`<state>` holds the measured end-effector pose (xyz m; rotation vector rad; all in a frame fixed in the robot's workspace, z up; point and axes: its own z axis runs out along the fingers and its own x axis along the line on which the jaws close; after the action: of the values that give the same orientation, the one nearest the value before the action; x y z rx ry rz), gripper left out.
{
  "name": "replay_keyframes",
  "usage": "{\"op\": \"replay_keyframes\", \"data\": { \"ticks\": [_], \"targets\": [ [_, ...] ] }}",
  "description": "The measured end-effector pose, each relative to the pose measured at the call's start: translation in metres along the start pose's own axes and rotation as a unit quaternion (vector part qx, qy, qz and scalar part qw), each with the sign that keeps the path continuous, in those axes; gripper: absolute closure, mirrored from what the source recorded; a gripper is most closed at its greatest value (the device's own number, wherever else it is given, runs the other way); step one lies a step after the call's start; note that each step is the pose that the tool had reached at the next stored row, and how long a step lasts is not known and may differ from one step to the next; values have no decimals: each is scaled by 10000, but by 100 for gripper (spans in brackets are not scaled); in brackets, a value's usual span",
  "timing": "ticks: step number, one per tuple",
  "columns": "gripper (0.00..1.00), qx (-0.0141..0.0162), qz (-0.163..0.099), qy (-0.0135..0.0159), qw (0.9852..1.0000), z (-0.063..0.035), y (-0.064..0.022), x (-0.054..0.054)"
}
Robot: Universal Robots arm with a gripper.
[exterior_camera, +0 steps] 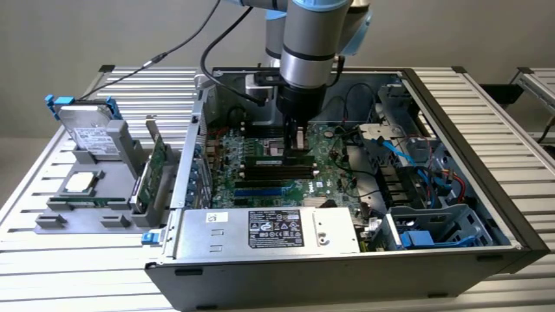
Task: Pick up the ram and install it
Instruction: 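Pick up the ram and move it above insertion slot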
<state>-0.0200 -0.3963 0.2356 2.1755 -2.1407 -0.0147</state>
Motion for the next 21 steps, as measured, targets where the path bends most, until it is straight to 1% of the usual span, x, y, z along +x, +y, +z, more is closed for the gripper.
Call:
{"op": "replay_keyframes", "data": {
  "ticks": [4,5,8,12,13,17,19,21],
  "targets": [
    [86,-4,0,12,10000,9,-1,0],
    [86,-4,0,11,10000,16,-1,-1],
    [86,-6,-9,23,10000,44,-4,-2],
    [86,-8,-14,25,10000,51,-4,-3],
    [86,-11,-18,26,10000,55,-4,-3],
    [86,-27,-53,44,10000,61,-5,-3],
    [86,-30,-59,45,10000,68,-5,-4],
    [86,-35,-76,53,10000,75,-7,-4]
  ]
}}
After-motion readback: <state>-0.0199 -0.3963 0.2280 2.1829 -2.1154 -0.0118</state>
